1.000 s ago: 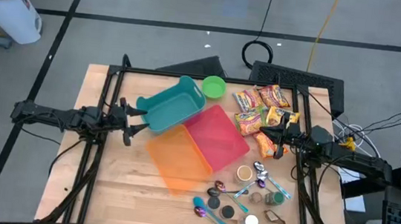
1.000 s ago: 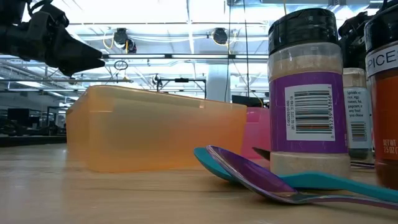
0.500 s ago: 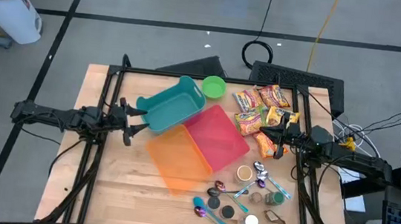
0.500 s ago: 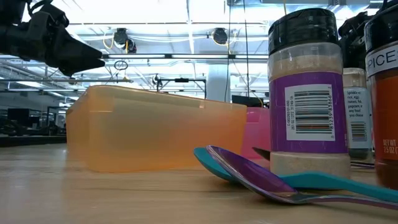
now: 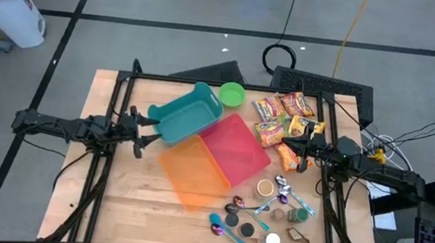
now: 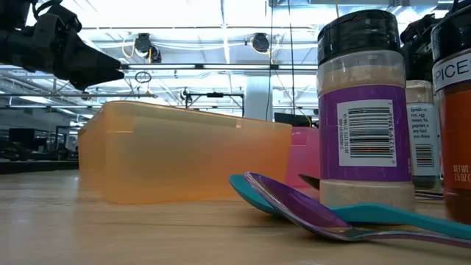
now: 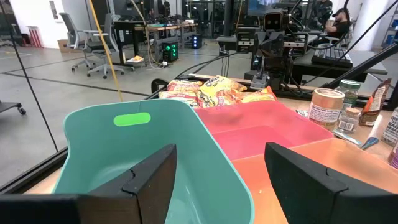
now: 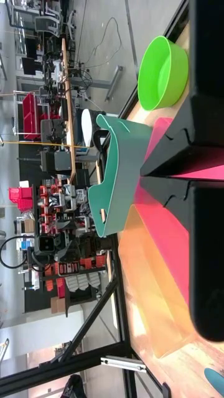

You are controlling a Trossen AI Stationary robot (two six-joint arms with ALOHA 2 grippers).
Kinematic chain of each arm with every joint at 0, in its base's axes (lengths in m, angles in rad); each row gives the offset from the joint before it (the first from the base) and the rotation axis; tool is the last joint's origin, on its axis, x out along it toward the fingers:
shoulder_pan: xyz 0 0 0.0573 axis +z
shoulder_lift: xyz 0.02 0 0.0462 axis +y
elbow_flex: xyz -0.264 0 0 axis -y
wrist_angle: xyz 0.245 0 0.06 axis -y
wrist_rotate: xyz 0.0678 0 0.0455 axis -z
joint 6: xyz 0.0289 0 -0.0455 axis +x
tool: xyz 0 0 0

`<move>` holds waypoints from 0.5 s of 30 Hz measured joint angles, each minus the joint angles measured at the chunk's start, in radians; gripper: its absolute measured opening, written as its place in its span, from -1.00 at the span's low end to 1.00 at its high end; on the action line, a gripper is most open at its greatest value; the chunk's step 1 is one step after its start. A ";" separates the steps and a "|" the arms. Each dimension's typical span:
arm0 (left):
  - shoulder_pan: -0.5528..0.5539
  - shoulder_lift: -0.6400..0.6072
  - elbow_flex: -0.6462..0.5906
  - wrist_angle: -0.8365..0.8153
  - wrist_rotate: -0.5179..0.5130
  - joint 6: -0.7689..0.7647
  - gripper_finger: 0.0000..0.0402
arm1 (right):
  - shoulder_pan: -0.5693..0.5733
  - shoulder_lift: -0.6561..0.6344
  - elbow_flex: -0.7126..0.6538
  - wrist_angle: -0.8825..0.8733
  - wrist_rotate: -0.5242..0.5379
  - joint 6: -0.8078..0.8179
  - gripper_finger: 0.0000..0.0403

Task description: Pick & Place Food Item

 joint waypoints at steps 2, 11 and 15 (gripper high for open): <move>0.000 0.000 0.000 0.000 0.000 0.000 0.26 | 0.000 0.000 0.000 0.000 0.000 0.000 -0.98; 0.000 0.000 0.000 0.000 0.000 0.000 0.26 | 0.000 0.000 0.000 0.000 0.000 0.000 -0.98; 0.000 0.000 0.000 0.000 0.000 0.000 0.26 | 0.000 0.000 0.000 0.008 0.000 0.000 -0.98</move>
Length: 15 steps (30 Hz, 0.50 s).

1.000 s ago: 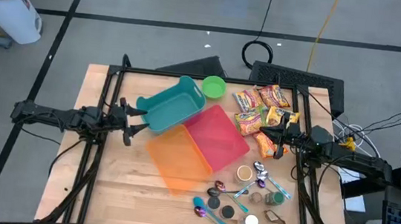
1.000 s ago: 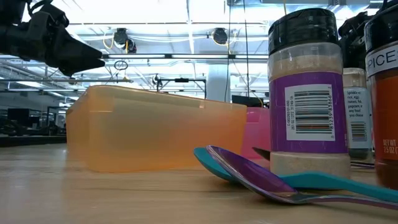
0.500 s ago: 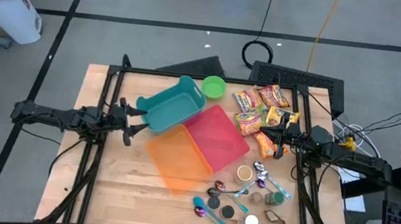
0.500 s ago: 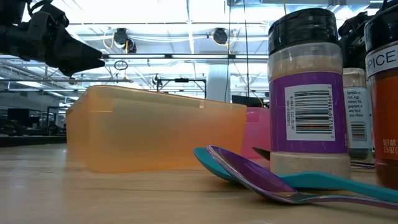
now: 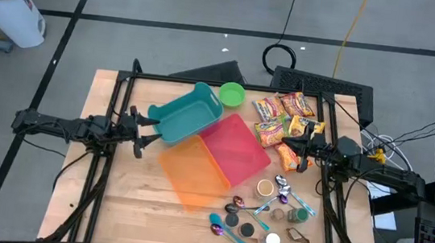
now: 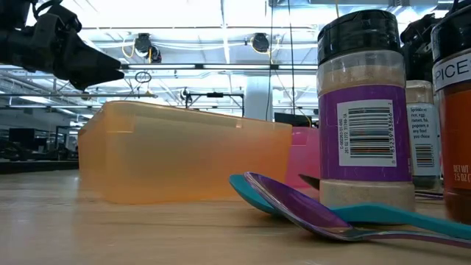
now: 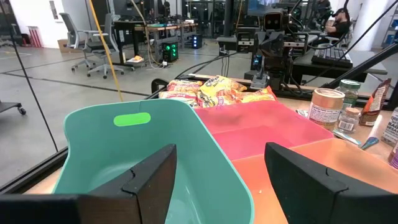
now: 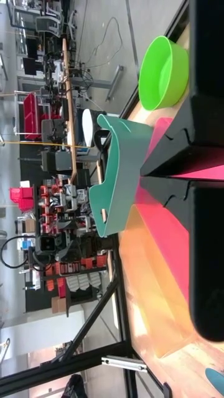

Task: Pick & Place Food Item
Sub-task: Put the red noodle pack into the red bin

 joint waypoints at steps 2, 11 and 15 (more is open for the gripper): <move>0.000 0.000 0.000 0.000 0.000 0.000 0.26 | 0.000 0.000 0.000 0.018 -0.001 0.006 -0.98; 0.000 0.000 0.000 0.000 0.000 0.000 0.26 | 0.000 0.000 0.000 0.196 0.000 0.138 -0.98; 0.000 0.000 0.000 0.000 0.000 0.000 0.26 | 0.000 0.000 0.000 0.259 0.000 0.129 -0.98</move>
